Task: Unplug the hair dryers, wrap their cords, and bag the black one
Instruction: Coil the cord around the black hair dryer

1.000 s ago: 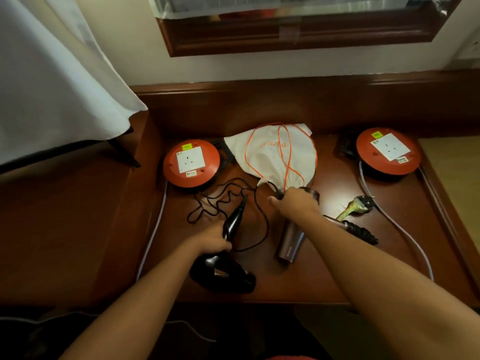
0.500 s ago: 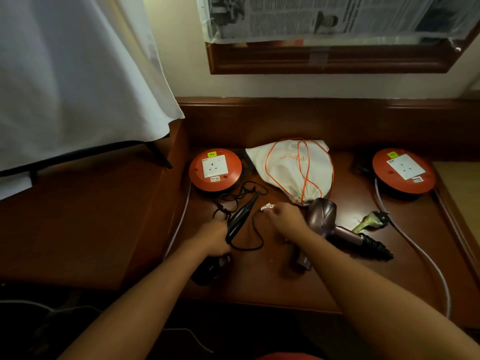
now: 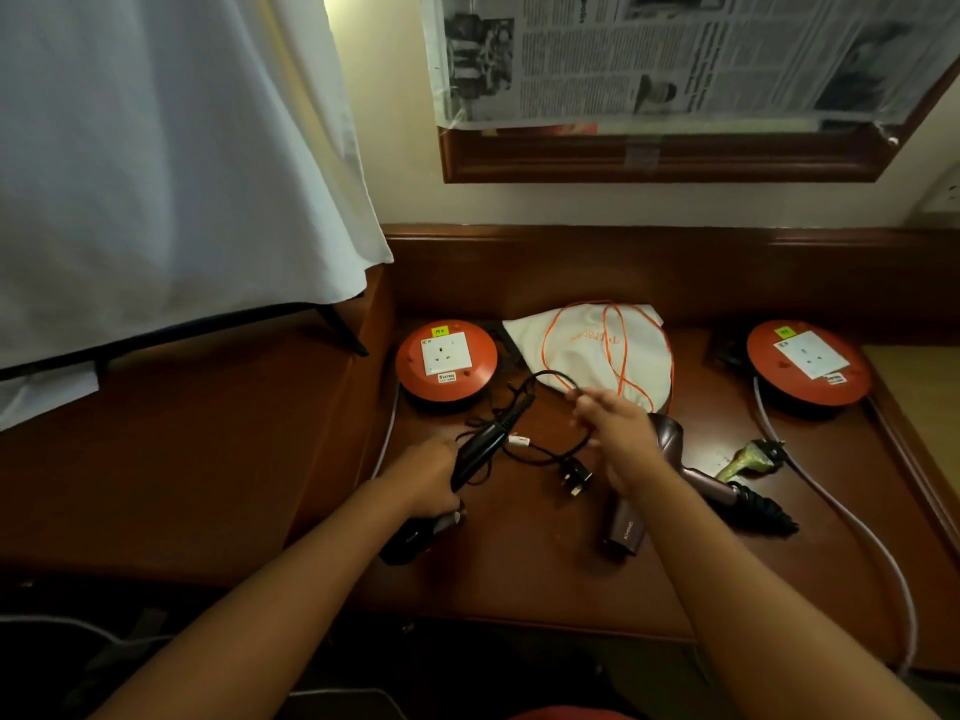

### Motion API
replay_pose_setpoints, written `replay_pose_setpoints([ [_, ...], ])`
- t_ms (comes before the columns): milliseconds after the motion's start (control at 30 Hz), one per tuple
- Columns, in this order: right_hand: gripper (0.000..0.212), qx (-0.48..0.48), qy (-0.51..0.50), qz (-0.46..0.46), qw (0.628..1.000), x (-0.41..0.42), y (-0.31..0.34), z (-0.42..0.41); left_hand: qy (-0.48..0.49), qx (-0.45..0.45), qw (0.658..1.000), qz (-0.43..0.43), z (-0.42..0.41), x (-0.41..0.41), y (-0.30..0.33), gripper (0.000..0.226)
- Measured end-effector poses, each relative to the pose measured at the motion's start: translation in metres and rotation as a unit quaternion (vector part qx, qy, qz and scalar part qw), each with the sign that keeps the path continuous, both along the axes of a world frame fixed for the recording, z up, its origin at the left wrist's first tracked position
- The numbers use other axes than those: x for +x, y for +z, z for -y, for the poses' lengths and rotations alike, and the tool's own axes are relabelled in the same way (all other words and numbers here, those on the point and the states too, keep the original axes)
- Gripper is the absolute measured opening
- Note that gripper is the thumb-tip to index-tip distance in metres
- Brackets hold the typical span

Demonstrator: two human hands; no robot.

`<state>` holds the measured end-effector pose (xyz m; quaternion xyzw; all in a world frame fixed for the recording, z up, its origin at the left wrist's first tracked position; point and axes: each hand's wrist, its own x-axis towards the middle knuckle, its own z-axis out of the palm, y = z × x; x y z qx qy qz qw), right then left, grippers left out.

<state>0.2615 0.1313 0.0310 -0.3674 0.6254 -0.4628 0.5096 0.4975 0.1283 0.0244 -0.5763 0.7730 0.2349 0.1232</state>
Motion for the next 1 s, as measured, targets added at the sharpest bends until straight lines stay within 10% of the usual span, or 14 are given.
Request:
replay_pose_setpoints([
  [233,0.021,0.03,-0.236,-0.036,0.971,-0.041,0.002,0.05,-0.086,-0.082,0.991,0.058,-0.006,0.022,0.023,0.054],
  [433,0.047,0.112,0.026,-0.368,0.923,-0.046,0.006,0.049,-0.059,-0.127,0.99,-0.004,0.004,0.034,0.047,0.038],
  [667,0.052,-0.091,0.174,0.015,0.98,0.009,0.048,0.03,-0.062,-0.166,0.984,0.002,0.026,0.02,0.078,0.042],
  [767,0.017,-0.121,0.138,0.037,0.982,0.008,0.06,0.027,-0.04,-0.171,0.984,-0.03,0.031,0.012,0.092,0.045],
  [1000,0.013,-0.107,0.131,0.231,0.958,0.002,0.09,0.016,0.03,-0.143,0.956,-0.256,0.024,-0.022,0.106,0.027],
])
